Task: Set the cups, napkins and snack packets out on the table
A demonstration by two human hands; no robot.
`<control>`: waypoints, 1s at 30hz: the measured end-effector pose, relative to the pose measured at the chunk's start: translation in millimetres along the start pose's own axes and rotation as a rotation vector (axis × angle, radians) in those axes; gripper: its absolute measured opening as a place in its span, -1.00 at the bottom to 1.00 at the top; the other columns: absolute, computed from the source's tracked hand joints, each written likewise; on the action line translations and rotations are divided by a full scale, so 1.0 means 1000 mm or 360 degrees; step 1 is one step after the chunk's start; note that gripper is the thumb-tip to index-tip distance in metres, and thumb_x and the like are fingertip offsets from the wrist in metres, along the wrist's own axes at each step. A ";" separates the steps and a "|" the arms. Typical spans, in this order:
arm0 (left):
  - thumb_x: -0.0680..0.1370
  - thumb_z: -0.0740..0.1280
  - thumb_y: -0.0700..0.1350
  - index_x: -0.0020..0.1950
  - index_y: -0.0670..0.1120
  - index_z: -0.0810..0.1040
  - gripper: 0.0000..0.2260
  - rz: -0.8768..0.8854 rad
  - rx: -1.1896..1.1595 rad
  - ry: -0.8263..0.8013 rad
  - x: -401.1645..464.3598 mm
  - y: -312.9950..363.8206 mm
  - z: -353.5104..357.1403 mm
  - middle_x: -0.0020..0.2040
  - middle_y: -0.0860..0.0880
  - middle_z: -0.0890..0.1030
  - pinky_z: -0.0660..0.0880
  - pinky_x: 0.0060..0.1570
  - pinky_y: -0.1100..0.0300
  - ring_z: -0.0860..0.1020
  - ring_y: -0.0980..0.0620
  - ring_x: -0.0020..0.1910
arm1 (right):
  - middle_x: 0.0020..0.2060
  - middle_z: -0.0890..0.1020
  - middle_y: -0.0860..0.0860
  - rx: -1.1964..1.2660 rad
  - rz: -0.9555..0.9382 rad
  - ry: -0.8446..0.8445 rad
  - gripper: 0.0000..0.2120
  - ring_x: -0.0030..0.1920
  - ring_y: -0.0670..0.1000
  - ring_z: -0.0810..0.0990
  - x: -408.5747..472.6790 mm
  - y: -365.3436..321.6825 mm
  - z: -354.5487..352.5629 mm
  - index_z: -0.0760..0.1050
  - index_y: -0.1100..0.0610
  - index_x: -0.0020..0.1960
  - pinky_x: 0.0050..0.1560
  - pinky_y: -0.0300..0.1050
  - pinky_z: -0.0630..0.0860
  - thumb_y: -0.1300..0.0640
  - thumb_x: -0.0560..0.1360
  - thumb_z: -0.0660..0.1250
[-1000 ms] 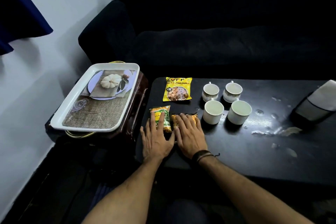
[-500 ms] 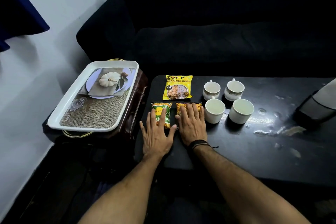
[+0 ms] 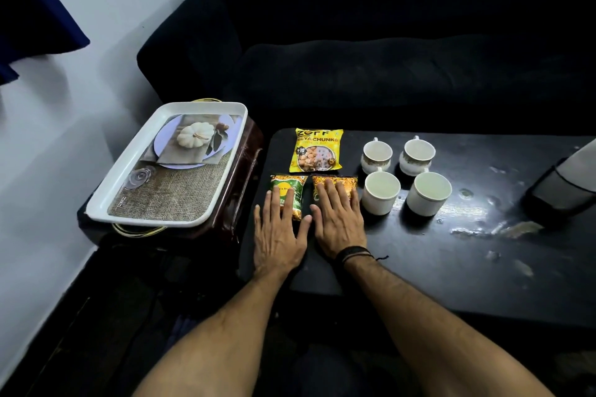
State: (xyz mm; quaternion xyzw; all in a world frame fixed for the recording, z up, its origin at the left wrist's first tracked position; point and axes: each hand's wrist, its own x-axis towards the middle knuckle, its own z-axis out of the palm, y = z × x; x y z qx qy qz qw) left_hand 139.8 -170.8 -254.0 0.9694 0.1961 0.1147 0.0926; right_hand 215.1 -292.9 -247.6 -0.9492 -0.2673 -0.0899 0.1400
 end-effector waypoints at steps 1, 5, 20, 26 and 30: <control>0.61 -0.10 0.29 0.63 0.05 -0.04 -0.36 0.0000 -0.0003 -0.0001 0.000 0.000 0.000 0.64 -0.05 -0.06 -0.09 0.58 -0.07 -0.09 -0.02 0.62 | 0.54 0.21 0.08 -0.0002 -0.0005 -0.0006 -0.43 0.56 0.10 0.11 0.001 0.000 0.000 0.14 0.09 0.56 0.52 0.13 -0.14 -0.11 0.61 -0.09; 0.61 -0.07 0.29 0.63 0.04 -0.01 -0.36 0.0002 0.0011 0.0011 0.000 0.000 -0.001 0.64 -0.06 -0.04 -0.10 0.58 -0.08 -0.07 -0.03 0.62 | 0.55 0.18 0.08 -0.0002 -0.0020 -0.0011 -0.43 0.57 0.09 0.09 0.000 0.001 -0.002 0.11 0.09 0.57 0.54 0.14 -0.18 -0.11 0.61 -0.11; 0.63 -0.12 0.22 0.64 0.04 -0.06 -0.41 0.0100 0.0102 -0.0034 -0.012 0.004 -0.013 0.64 -0.04 -0.07 -0.21 0.57 -0.04 -0.12 0.01 0.62 | 0.56 0.14 0.07 -0.0005 -0.0044 -0.0059 -0.45 0.57 0.07 0.05 -0.015 -0.001 -0.015 0.07 0.12 0.58 0.55 0.08 -0.23 -0.07 0.64 -0.08; 0.64 -0.15 0.21 0.63 0.08 -0.11 -0.43 0.0121 0.0043 -0.0058 -0.014 0.027 -0.038 0.64 -0.01 -0.10 -0.21 0.57 -0.03 -0.17 0.04 0.62 | 0.56 0.16 0.10 0.0007 -0.0049 -0.0050 -0.46 0.56 0.10 0.10 -0.013 0.010 -0.051 0.12 0.14 0.56 0.56 0.11 -0.10 -0.04 0.63 -0.05; 0.65 -0.11 0.21 0.63 0.08 -0.11 -0.43 0.0209 -0.0018 0.0010 0.001 0.056 -0.078 0.64 -0.03 -0.11 -0.21 0.57 -0.04 -0.16 0.02 0.62 | 0.56 0.15 0.08 0.0016 0.0056 0.0025 -0.46 0.57 0.09 0.09 -0.002 0.028 -0.096 0.11 0.12 0.56 0.55 0.12 -0.08 -0.09 0.65 -0.06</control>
